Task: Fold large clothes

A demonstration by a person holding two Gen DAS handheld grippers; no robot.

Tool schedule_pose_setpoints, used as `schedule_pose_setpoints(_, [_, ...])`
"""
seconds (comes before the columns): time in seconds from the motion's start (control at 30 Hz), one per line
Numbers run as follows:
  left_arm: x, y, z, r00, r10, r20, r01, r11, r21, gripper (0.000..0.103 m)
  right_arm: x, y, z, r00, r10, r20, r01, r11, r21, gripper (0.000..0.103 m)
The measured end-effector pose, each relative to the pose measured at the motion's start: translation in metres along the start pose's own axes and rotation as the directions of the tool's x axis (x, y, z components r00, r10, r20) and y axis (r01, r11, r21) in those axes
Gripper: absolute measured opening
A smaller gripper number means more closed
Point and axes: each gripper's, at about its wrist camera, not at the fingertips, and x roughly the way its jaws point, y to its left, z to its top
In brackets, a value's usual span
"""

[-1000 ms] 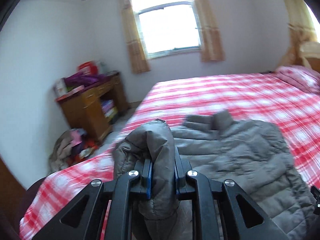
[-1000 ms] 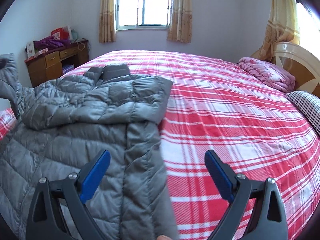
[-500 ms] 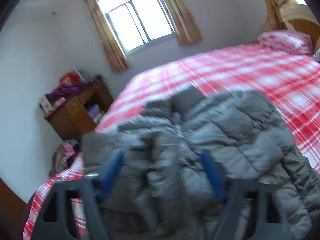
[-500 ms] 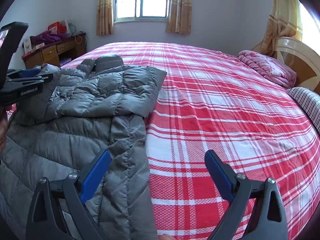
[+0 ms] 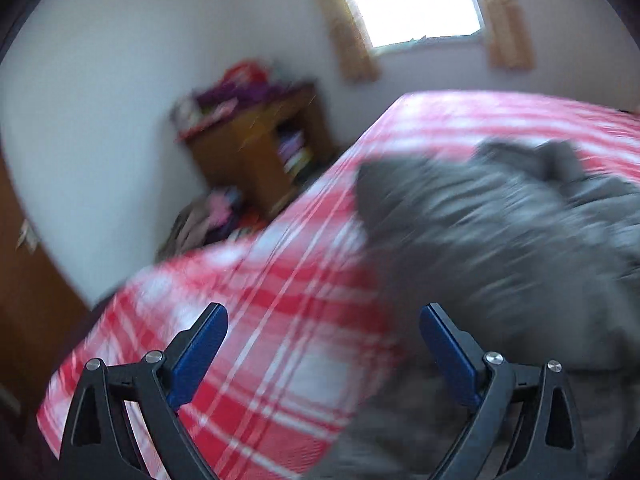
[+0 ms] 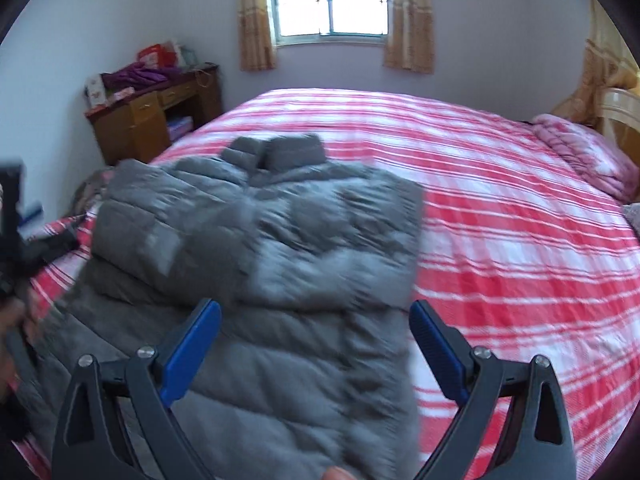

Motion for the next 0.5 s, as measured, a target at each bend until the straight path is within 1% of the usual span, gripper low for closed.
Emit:
schedule_pose_setpoints(0.03, [0.013, 0.004, -0.006, 0.999, 0.021, -0.035, -0.021, 1.0, -0.013, 0.097, 0.008, 0.008, 0.006, 1.0, 0.023, -0.006, -0.023, 1.0, 0.002, 0.097])
schedule_pose_setpoints(0.13, [0.035, -0.002, -0.021, 0.994, 0.085, -0.074, -0.085, 0.996, 0.001, 0.097, 0.037, 0.027, 0.017, 0.997, 0.061, -0.043, -0.062, 0.998, -0.007, 0.097])
schedule_pose_setpoints(0.2, [0.049, -0.004, -0.025, 0.988, 0.105, -0.114, -0.106, 0.994, -0.006, 0.097, 0.057, 0.037, 0.02, 0.996, 0.047, -0.07, -0.048, 0.999, -0.015, 0.097])
schedule_pose_setpoints(0.23, [0.054, -0.004, -0.027, 0.985, 0.108, -0.137, -0.111, 0.994, -0.011, 0.097, 0.069, 0.041, 0.021, 0.995, 0.033, -0.092, -0.035, 0.999, -0.02, 0.092])
schedule_pose_setpoints(0.27, [0.057, -0.003, -0.028, 0.983, 0.112, -0.146, -0.115, 0.993, -0.016, 0.097, 0.079, 0.045, 0.02, 0.993, 0.025, -0.114, -0.028, 0.999, -0.025, 0.081])
schedule_pose_setpoints(0.3, [0.06, 0.0, -0.026, 0.981, 0.118, -0.155, -0.122, 0.992, -0.022, 0.097, 0.086, 0.048, 0.019, 0.991, 0.028, -0.133, -0.032, 0.999, -0.03, 0.073])
schedule_pose_setpoints(0.37, [0.062, 0.002, -0.027, 0.978, 0.129, -0.165, -0.136, 0.99, -0.031, 0.097, 0.094, 0.053, 0.014, 0.985, 0.074, -0.158, -0.08, 0.996, -0.03, 0.036])
schedule_pose_setpoints(0.43, [0.064, 0.002, -0.028, 0.976, 0.144, -0.166, -0.152, 0.988, -0.034, 0.097, 0.09, 0.052, 0.01, 0.988, 0.073, -0.136, -0.077, 0.997, -0.024, 0.021])
schedule_pose_setpoints(0.47, [0.064, 0.002, -0.027, 0.975, 0.15, -0.163, -0.157, 0.987, -0.032, 0.098, 0.087, 0.051, 0.008, 0.99, 0.068, -0.126, -0.072, 0.997, -0.024, 0.016])
schedule_pose_setpoints(0.5, [0.063, 0.002, -0.027, 0.975, 0.156, -0.16, -0.162, 0.986, -0.028, 0.098, 0.084, 0.048, 0.007, 0.991, 0.064, -0.119, -0.068, 0.997, -0.022, 0.015])
